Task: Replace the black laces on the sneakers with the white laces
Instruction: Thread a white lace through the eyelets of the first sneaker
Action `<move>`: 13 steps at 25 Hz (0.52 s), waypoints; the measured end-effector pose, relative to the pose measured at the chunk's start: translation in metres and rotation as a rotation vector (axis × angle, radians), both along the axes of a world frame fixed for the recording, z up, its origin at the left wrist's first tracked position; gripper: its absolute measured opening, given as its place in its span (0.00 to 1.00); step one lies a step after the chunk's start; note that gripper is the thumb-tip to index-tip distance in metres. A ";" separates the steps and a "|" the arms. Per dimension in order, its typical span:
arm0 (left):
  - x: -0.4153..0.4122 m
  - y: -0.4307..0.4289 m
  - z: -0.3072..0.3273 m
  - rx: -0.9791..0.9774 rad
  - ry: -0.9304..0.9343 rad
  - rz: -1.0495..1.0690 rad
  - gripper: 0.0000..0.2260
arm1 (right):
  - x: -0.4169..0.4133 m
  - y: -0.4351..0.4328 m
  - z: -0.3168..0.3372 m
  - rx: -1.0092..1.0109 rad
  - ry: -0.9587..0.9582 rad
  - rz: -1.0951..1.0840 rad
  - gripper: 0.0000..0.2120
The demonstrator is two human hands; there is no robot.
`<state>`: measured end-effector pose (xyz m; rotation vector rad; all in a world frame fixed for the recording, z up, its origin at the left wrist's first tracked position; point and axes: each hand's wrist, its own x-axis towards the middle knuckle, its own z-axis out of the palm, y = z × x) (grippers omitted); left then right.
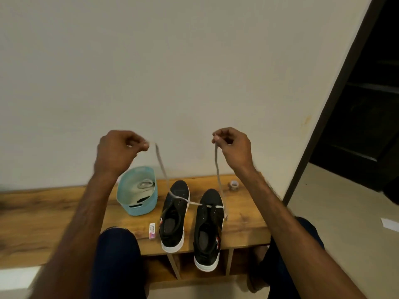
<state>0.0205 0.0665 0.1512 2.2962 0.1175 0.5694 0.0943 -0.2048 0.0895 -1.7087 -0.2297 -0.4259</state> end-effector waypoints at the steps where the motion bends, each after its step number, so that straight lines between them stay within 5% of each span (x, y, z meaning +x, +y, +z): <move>1: 0.006 -0.010 0.016 -0.101 0.003 -0.065 0.04 | 0.000 0.004 0.020 0.037 -0.022 0.020 0.04; 9: 0.033 -0.066 0.070 -0.616 0.082 -0.354 0.12 | -0.001 0.029 0.121 0.039 -0.164 0.069 0.04; 13: 0.034 -0.084 0.068 -0.568 -0.050 -0.415 0.06 | -0.001 0.032 0.125 0.011 -0.158 0.045 0.03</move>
